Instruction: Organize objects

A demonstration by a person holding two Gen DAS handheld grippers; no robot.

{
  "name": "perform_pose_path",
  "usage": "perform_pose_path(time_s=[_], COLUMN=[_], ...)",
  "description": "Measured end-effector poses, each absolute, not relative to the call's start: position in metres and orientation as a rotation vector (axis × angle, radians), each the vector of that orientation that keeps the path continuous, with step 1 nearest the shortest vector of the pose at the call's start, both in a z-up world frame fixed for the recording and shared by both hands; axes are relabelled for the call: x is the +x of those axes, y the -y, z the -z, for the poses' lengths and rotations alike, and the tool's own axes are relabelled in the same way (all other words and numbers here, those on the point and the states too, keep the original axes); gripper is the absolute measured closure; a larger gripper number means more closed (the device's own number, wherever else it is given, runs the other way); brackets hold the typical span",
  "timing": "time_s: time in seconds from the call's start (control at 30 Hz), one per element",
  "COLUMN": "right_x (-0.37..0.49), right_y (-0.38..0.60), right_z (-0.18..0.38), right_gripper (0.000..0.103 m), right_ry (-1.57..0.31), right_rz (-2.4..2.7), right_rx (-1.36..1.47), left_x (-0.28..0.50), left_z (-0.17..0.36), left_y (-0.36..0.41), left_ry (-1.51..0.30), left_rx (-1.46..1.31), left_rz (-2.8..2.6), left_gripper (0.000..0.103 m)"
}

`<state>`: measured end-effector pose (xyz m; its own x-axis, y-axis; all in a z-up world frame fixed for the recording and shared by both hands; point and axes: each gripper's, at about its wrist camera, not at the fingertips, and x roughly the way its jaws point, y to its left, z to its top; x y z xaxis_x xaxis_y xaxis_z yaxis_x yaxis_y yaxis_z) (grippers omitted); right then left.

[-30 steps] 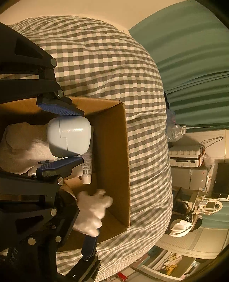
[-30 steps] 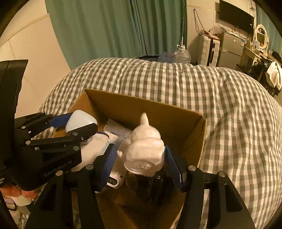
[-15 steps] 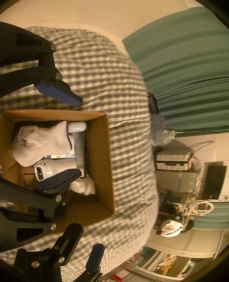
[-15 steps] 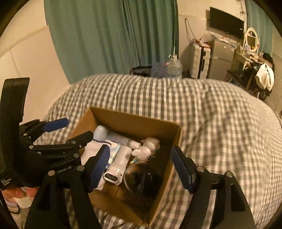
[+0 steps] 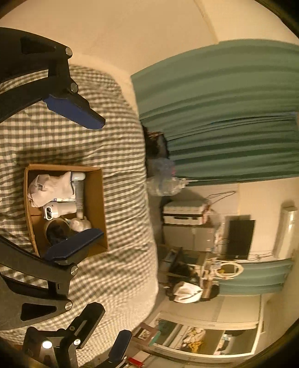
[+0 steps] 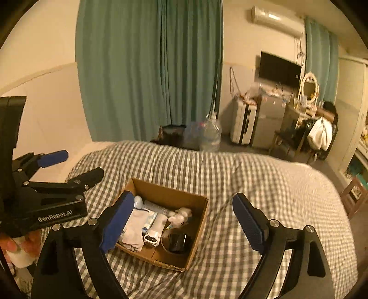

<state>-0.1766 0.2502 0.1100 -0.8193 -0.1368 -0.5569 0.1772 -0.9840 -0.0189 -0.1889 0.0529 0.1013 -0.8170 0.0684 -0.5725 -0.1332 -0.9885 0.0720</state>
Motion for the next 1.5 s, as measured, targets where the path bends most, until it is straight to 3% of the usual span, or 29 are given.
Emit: perform_pose_path(time_s=[0.3,0.6,0.9,1.2,1.5], right_x=[-0.114,-0.075,-0.037,-0.041,-0.046], right_y=[-0.26,-0.266,-0.254,-0.252,-0.248], right_z=[-0.153,-0.15,-0.096,-0.025,-0.002], right_gripper=[0.011,0.007,0.003,0.003,0.003], right_ry=[-0.052,-0.107,-0.286,-0.238,-0.211], right_rz=[2.911,2.963,3.111,3.065,3.031], right_rx=[0.689,0.668,0.459,0.53,0.591], left_x=[-0.126,-0.072,-0.031,-0.026,-0.033], left_z=[-0.144,-0.125,-0.068,0.002,0.011], left_y=[-0.041,-0.033,-0.032,-0.028,-0.024], left_ry=[-0.177,-0.271,-0.254,-0.144,-0.106], left_rx=[-0.714,-0.578,-0.474,-0.526,-0.6], left_rz=[-2.96,-3.035,-3.106,-3.125,-3.094], left_gripper=[0.003,0.0,0.0,0.0,0.0])
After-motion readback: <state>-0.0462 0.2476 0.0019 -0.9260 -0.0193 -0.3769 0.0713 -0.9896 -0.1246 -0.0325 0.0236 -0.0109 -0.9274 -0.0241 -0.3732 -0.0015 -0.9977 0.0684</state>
